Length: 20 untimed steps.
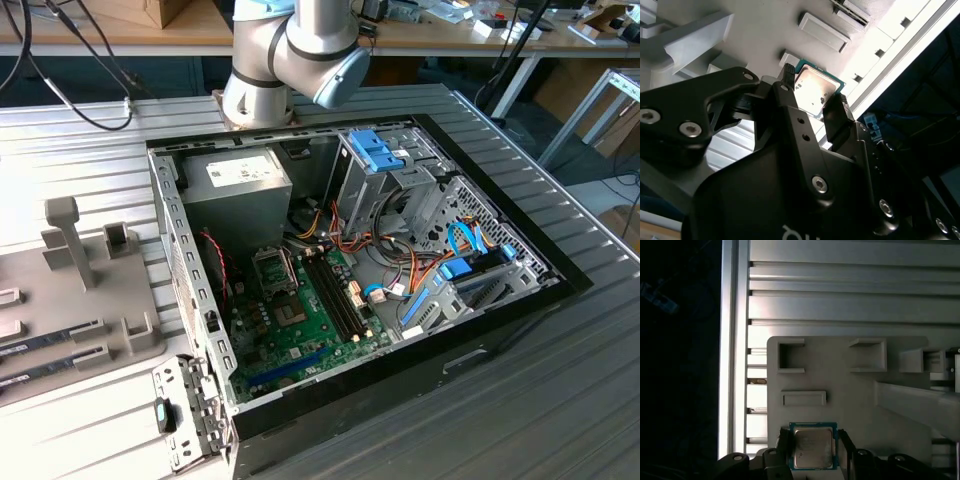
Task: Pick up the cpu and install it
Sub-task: 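Pick up the cpu and move it towards the insertion slot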
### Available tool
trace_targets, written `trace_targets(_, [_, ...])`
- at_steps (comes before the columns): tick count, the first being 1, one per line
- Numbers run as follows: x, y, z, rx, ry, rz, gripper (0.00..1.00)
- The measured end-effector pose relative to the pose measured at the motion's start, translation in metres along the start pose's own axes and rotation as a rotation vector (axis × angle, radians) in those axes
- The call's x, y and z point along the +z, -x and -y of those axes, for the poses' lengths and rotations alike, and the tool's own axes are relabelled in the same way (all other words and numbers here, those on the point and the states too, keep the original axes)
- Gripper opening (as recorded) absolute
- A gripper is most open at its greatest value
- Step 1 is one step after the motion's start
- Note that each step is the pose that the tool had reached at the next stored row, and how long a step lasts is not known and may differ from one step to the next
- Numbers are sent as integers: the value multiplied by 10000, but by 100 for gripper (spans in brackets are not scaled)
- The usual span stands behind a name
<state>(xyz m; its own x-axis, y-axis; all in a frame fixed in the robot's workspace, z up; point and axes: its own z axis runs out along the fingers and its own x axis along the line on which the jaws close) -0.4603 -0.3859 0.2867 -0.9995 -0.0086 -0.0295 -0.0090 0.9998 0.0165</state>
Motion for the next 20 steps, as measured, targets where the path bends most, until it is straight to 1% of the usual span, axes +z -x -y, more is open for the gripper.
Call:
trace_targets(9, [-99, 3, -2, 0, 1, -1, 47])
trace_targets(12, [-148, 4, -2, 0, 1, 0, 47])
trace_targets(17, [-205, 6, -3, 0, 1, 0, 47])
trace_targets(20, [-256, 7, -4, 0, 1, 0, 47])
